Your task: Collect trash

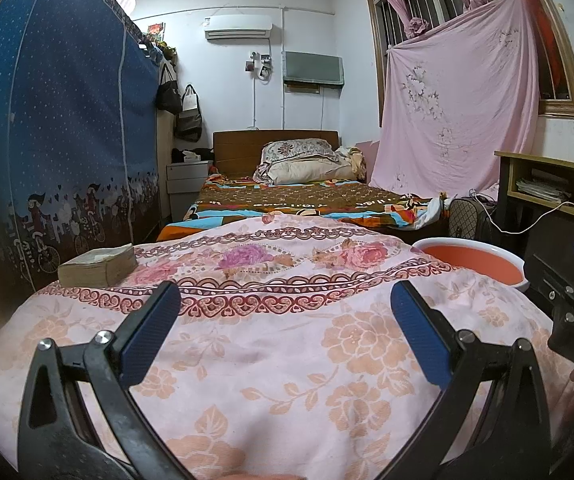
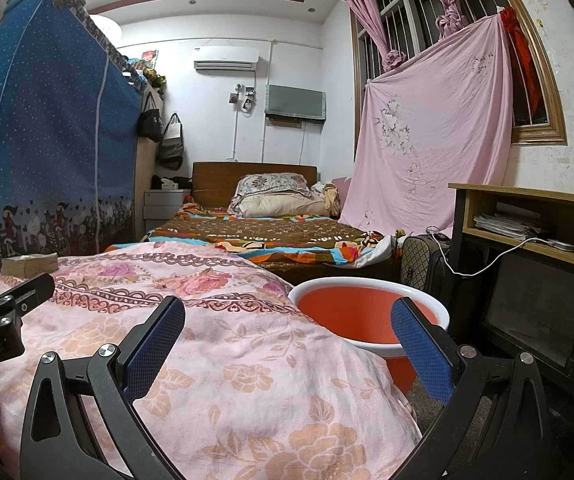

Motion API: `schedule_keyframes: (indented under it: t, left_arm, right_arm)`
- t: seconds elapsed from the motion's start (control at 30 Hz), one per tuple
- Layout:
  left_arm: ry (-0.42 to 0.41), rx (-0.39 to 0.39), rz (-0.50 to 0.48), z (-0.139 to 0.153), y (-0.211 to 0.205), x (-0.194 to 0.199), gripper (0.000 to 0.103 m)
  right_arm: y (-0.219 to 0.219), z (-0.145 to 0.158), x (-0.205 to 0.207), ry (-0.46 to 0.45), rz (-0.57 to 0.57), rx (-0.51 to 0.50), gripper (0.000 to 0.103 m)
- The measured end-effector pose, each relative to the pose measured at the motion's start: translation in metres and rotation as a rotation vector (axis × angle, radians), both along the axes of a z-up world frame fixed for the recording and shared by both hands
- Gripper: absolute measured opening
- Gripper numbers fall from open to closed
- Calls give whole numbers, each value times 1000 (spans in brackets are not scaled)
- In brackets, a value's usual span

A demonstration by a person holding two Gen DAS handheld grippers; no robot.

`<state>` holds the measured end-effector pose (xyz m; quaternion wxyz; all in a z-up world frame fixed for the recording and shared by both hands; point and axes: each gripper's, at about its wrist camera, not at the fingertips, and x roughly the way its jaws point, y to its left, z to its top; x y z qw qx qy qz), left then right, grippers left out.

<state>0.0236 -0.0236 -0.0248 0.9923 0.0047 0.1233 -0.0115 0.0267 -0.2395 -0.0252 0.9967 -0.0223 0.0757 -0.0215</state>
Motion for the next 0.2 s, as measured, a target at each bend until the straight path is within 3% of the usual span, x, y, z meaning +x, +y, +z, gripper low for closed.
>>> schedule_keyframes:
  t: [0.2]
  left_arm:
    - [1, -1, 1, 0, 0, 0, 103]
  right_arm:
    - [0, 0, 0, 0, 0, 0, 103]
